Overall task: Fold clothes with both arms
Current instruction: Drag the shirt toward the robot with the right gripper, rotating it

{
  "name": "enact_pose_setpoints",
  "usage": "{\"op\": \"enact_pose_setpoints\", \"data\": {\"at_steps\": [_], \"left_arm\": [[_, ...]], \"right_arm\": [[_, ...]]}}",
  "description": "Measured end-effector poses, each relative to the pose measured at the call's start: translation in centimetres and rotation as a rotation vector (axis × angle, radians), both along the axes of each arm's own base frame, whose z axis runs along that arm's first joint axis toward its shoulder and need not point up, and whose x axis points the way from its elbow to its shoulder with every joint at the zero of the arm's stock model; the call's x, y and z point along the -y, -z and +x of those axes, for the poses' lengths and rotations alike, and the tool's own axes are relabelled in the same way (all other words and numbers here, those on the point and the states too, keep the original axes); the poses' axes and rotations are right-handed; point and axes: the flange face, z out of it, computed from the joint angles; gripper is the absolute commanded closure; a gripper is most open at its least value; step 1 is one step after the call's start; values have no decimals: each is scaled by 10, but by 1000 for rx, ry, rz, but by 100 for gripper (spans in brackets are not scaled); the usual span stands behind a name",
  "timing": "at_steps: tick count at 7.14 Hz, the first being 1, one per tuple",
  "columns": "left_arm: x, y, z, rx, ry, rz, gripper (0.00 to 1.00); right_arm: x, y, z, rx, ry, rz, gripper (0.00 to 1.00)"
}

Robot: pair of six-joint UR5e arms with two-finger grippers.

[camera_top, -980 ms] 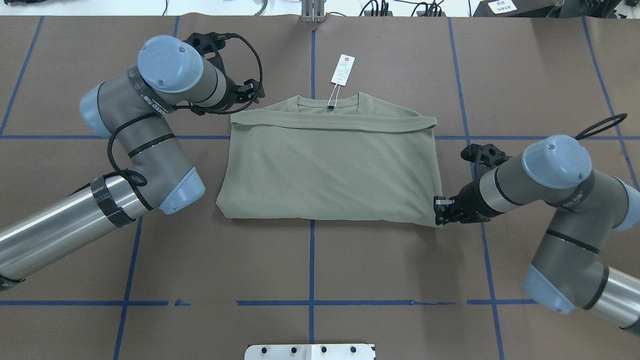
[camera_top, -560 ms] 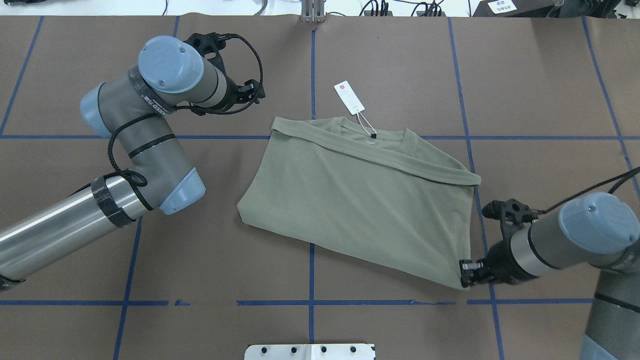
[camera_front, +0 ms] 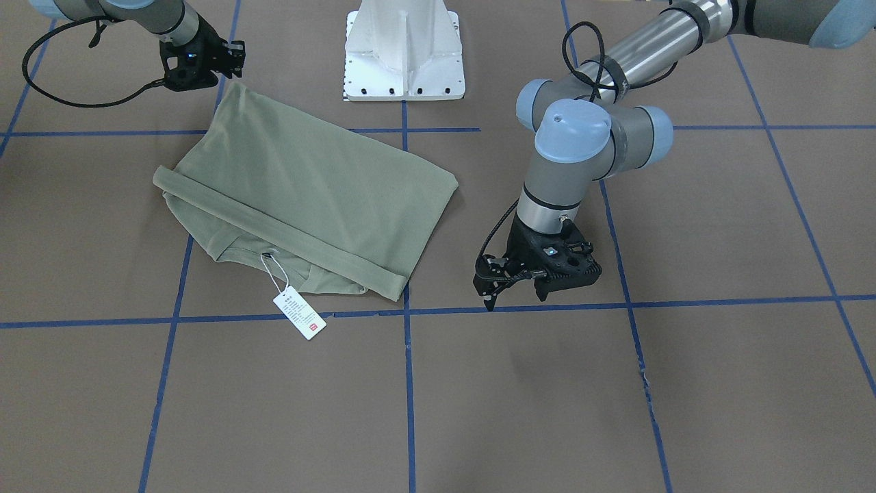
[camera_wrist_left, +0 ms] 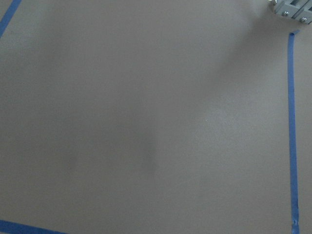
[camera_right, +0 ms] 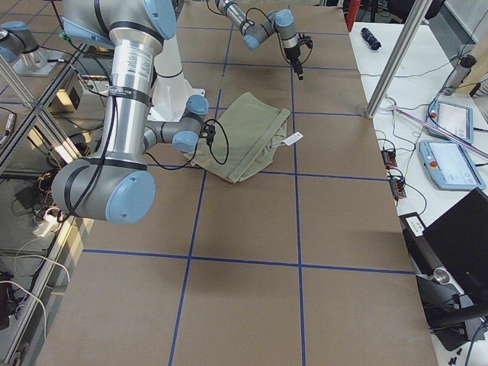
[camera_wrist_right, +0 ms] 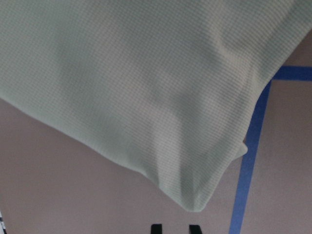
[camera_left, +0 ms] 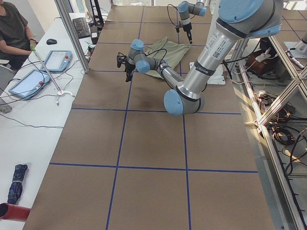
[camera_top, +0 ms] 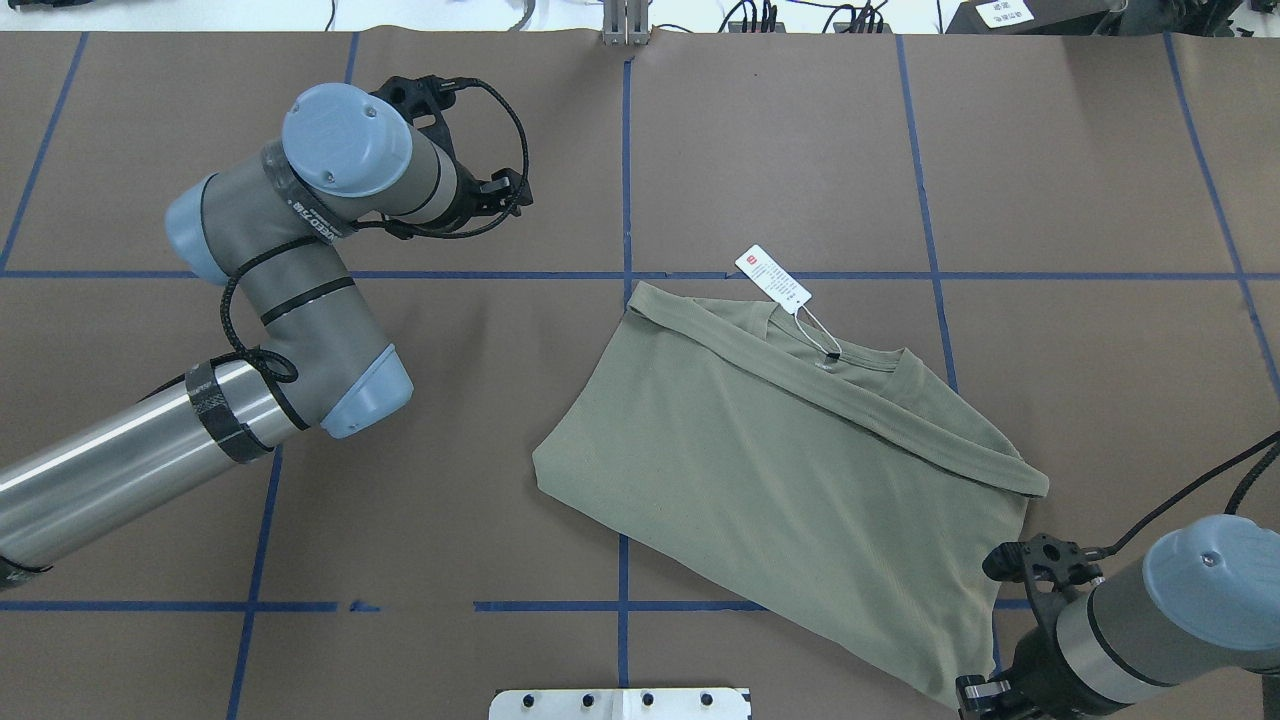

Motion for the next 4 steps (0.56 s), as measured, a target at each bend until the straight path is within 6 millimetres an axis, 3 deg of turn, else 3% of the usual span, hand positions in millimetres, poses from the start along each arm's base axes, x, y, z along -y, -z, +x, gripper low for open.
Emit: {"op": "enact_pose_setpoints", "data": {"at_steps": [2,4], "left_arm": [[-24,5,15,-17,-44,9,2],[-90,4,22,-87,-123,-35,6]], "right_arm": [[5,15,5,60,-18,9,0],[48,24,29,133,-145,34,0]]}}
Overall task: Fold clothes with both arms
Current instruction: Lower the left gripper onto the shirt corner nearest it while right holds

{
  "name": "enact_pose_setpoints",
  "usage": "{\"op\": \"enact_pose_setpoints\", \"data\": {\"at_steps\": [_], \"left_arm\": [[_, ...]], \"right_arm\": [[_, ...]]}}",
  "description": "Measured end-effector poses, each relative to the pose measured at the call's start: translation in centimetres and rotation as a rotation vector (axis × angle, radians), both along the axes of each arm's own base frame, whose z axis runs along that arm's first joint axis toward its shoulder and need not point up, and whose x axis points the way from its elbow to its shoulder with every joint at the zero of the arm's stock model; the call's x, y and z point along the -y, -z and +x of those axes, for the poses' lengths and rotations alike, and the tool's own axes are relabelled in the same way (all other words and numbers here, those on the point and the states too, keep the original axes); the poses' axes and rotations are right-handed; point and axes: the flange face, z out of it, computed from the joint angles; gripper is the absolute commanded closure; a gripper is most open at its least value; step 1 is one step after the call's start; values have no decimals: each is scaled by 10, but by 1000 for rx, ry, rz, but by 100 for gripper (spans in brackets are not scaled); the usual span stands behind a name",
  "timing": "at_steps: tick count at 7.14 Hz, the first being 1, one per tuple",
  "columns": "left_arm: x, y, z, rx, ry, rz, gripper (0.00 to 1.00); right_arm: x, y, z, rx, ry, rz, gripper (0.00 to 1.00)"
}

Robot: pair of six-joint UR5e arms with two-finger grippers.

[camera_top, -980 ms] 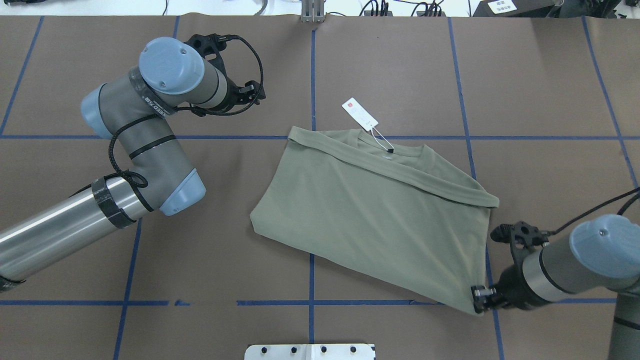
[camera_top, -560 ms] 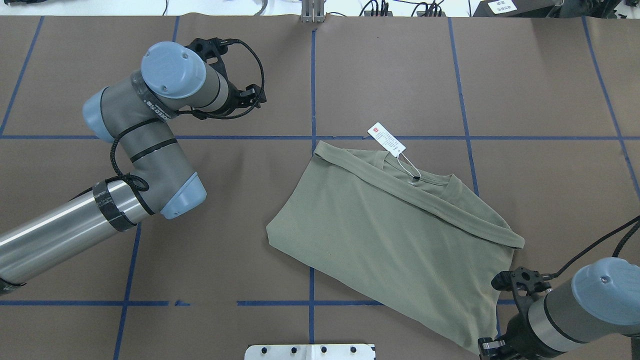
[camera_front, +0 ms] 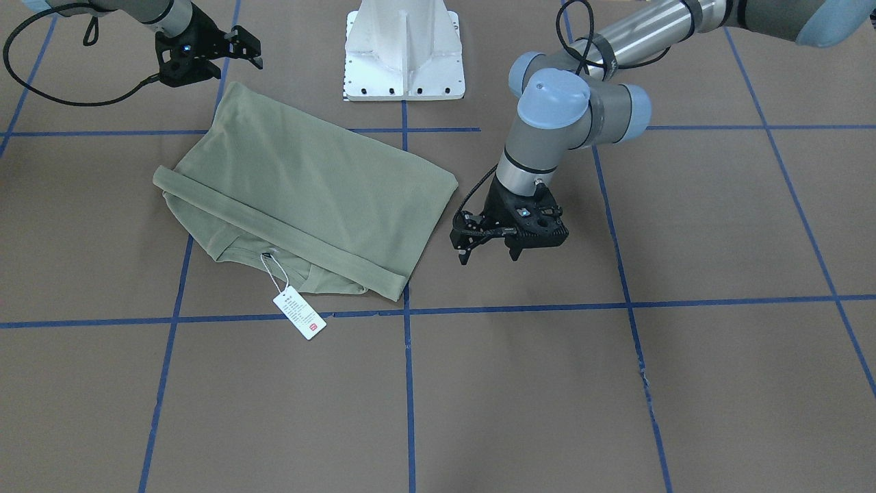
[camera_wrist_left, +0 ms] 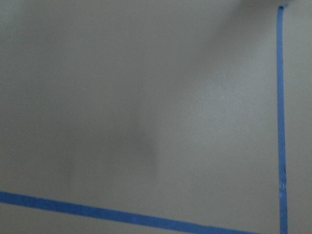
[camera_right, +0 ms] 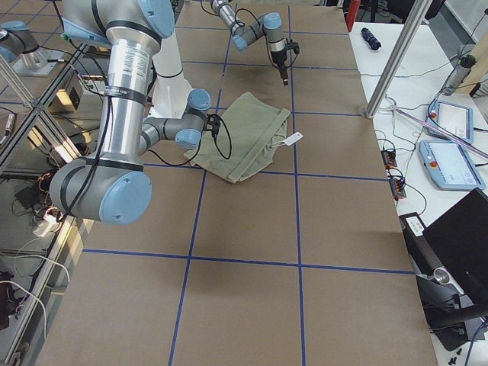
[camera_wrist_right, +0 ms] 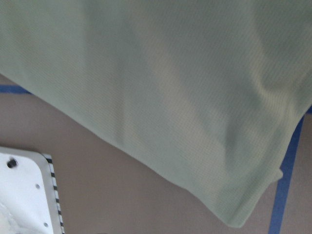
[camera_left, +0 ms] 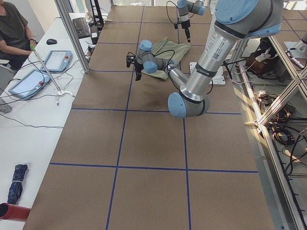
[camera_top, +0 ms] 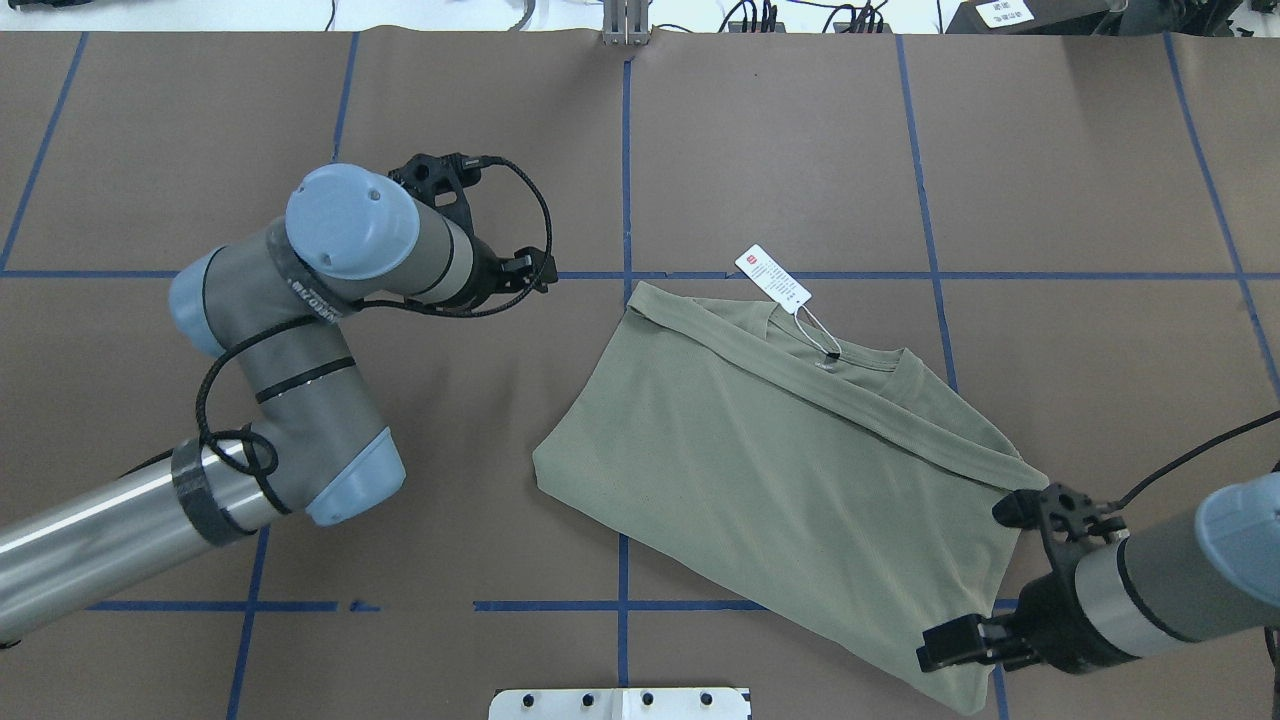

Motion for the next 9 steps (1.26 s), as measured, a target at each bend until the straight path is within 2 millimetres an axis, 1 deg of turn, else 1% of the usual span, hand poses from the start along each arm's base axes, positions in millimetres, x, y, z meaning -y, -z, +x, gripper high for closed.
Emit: {"op": "enact_pose_setpoints", "data": {"at_steps": [1,2,3,4,5,6,7,8,9], "left_arm": [[-35,0,7,-37,-23,-66,7],[-66,1,22,-62,-36,-140,8],[-92,1,38,-74,-50,-198,10],[-112,0,54,-74,-66,-236,12],[-124,-3,64,-69,-77,-257,26],[-129,-4,69,-66,-78,-266,55],[-130,-5,72,-64,-72,-269,94],[-129,-6,73,-62,-69,-270,100],[-129,-6,73,-63,-70,-268,100]], "right_arm": [[27,3,18,25,-86,13,0],[50,5,36,45,-172,33,0],[65,6,47,54,-237,53,0],[74,4,52,53,-275,63,0],[78,2,55,50,-291,66,0],[80,0,55,47,-297,66,0],[81,-1,55,45,-300,66,0],[82,-2,55,43,-302,66,0],[82,-2,56,43,-304,66,0]]}}
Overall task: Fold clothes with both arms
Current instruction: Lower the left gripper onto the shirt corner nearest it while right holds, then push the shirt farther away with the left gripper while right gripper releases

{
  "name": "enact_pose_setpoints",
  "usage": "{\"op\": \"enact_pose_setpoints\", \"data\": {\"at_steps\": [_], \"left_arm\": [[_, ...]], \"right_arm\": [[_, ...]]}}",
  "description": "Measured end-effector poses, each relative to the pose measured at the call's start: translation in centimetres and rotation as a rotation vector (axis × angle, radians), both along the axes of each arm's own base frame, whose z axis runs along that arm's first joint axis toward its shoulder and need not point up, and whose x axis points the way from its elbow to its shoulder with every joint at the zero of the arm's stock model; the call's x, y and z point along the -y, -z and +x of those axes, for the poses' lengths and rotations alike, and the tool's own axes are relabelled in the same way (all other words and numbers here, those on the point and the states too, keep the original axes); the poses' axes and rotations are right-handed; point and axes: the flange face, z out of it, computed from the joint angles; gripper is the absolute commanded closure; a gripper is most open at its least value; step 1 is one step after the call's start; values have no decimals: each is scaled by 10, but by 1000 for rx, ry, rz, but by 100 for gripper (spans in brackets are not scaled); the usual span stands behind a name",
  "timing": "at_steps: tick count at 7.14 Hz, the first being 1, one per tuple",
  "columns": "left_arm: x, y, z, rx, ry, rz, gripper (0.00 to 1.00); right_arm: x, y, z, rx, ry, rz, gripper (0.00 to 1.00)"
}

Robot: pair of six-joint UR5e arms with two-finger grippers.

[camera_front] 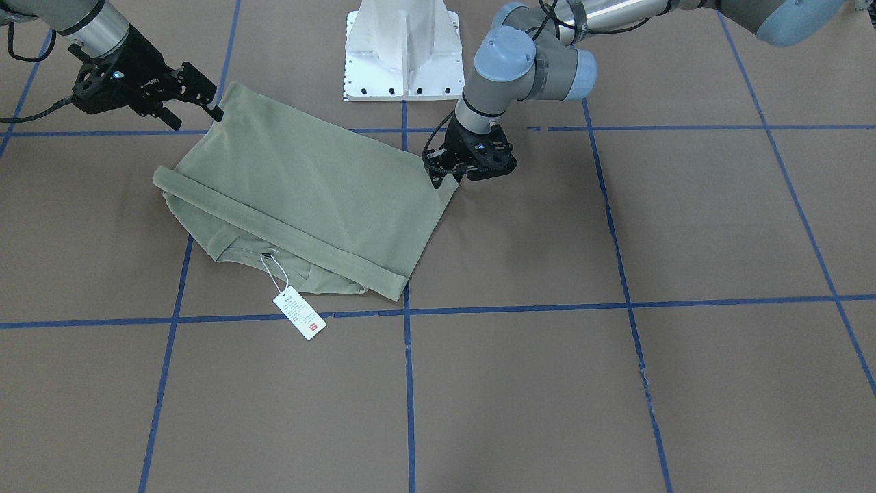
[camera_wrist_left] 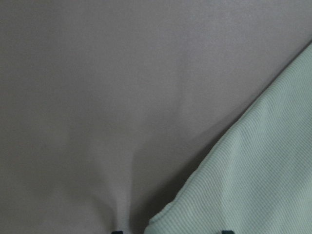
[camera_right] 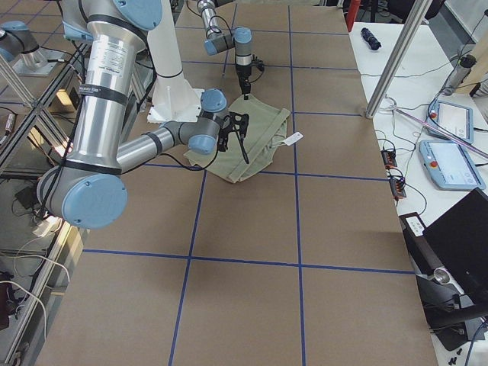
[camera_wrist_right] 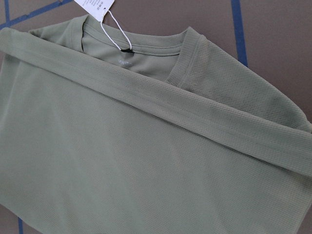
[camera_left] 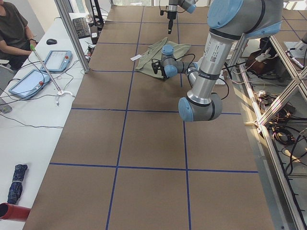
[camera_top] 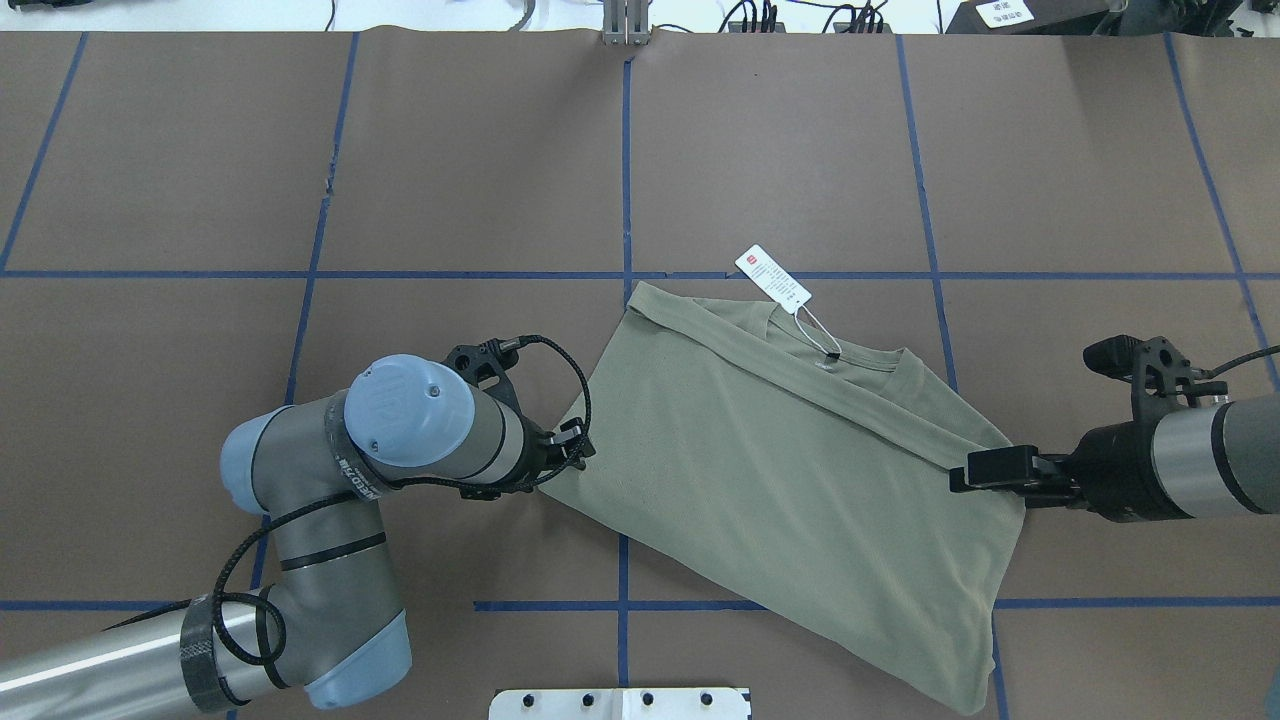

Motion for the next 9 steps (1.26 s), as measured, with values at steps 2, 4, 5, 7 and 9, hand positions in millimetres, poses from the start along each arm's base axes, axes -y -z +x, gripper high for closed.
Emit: {"op": "enact_pose_setpoints", "data": {"at_steps": [2,4,5,7,9], "left_arm": [[1,2,-1,-5,-4,9,100],[26,2,-16,0,34,19,100],[54,-3,-33,15,67,44,100],[112,-16,-53,72,117,125,100],[179,-4,-55,113,178,224,100]], "right_arm": [[2,-1,2,-2,-9,-2,0],[5,-2,4,-4,-16,-3,0],[6,-2,5,-5,-20,-4,0],[8,-3,6,-6,-29,-1,0],[11,-1,3,-2,-33,3,0]]}}
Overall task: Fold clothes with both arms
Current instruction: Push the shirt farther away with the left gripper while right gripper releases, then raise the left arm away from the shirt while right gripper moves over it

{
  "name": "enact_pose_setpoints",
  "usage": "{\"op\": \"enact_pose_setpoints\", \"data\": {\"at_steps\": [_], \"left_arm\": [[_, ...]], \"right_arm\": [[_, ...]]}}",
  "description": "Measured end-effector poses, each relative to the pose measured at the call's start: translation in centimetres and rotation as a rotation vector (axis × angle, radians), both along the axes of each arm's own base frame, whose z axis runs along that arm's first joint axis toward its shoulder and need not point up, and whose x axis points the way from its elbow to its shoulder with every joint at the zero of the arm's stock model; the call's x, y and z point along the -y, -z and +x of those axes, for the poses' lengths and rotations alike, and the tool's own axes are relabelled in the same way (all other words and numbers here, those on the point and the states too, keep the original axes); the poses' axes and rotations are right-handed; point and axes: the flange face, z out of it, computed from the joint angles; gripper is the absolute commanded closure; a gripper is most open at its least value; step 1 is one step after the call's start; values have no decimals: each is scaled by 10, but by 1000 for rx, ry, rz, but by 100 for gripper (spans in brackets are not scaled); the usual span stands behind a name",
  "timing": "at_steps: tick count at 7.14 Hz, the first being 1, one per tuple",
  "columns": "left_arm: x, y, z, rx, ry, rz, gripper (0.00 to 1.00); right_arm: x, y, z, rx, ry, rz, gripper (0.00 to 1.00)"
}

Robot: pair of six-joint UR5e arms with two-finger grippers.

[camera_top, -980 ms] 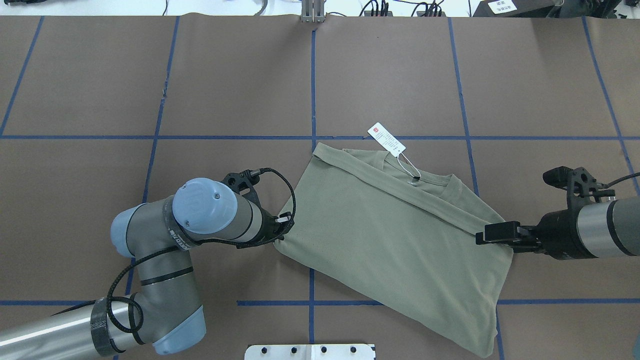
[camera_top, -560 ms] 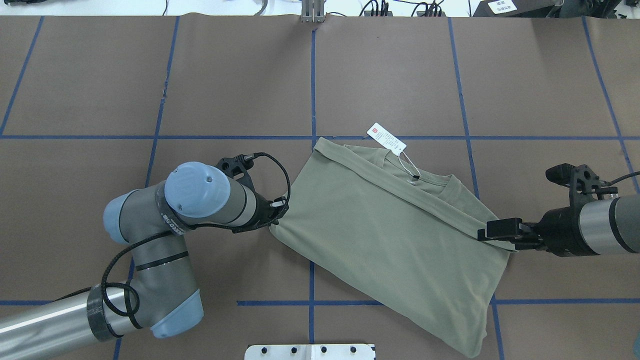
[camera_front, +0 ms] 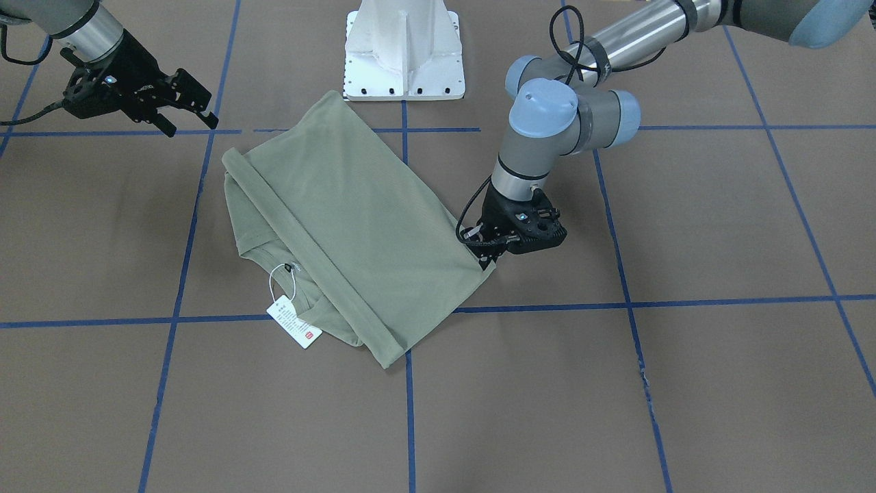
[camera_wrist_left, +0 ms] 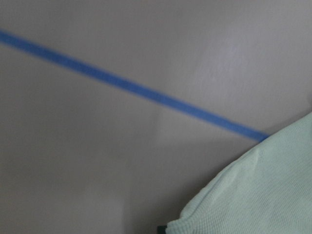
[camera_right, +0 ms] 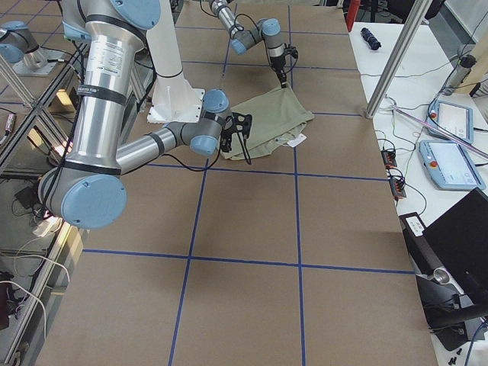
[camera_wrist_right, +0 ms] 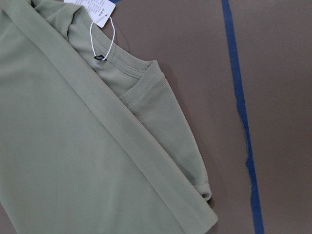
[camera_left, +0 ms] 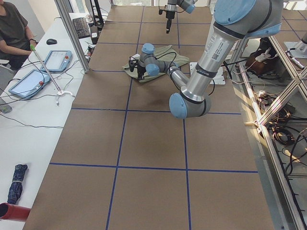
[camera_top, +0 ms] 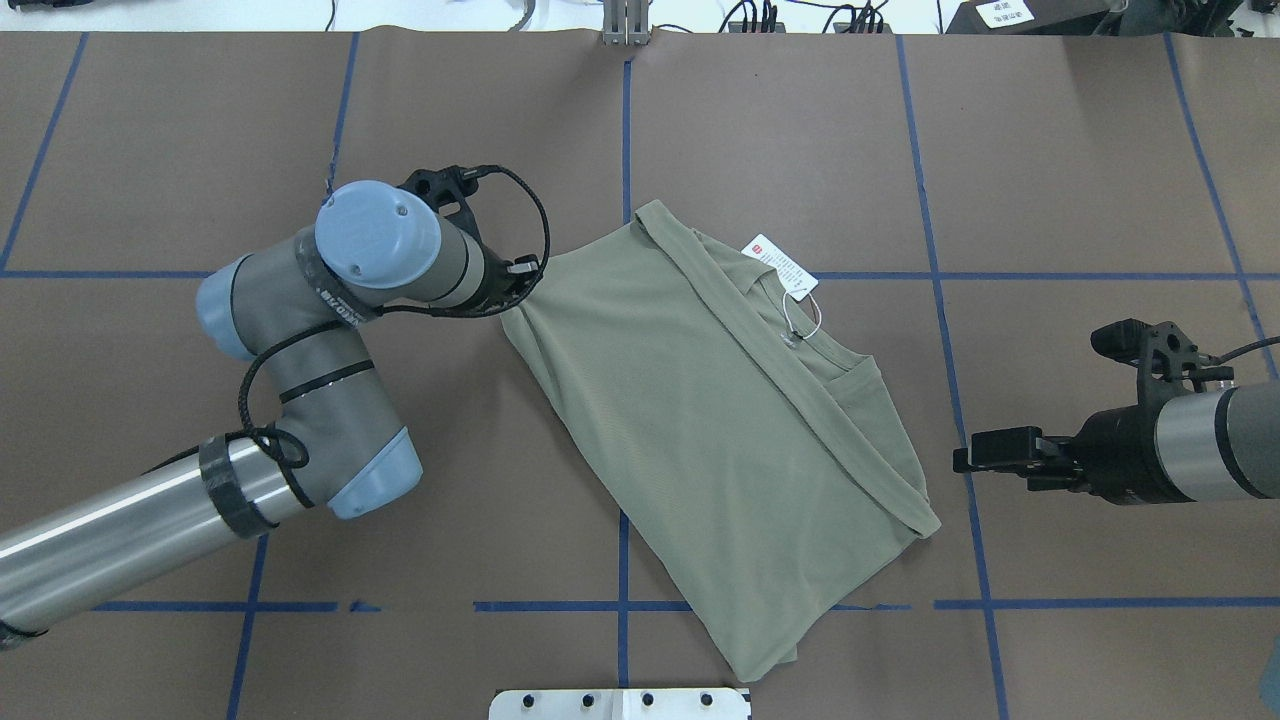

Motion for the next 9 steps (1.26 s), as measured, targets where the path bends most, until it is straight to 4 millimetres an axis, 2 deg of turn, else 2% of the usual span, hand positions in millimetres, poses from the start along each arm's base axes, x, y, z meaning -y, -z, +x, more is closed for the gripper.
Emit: {"op": "enact_pose_setpoints", "data": {"at_steps": [2,3,4,5,6,9], "left_arm": [[67,-7,10,-8,41,83,100],[94,-13,18,-6,62,121,100],[113,-10,23,-1,86,156,100],[130,-1,31,0,113,187,100],[142,0,40,0,130,216,100],[155,-7,50,19,113,301,100]], "right_arm": [[1,0,-2,1,-1,0,0],[1,0,-2,1,-1,0,0],[1,0,-2,1,-1,0,0],[1,-1,-2,0,-1,-1,0],[1,-1,-3,-1,-1,-2,0],[3,2,-6,6,0,3,0]]}}
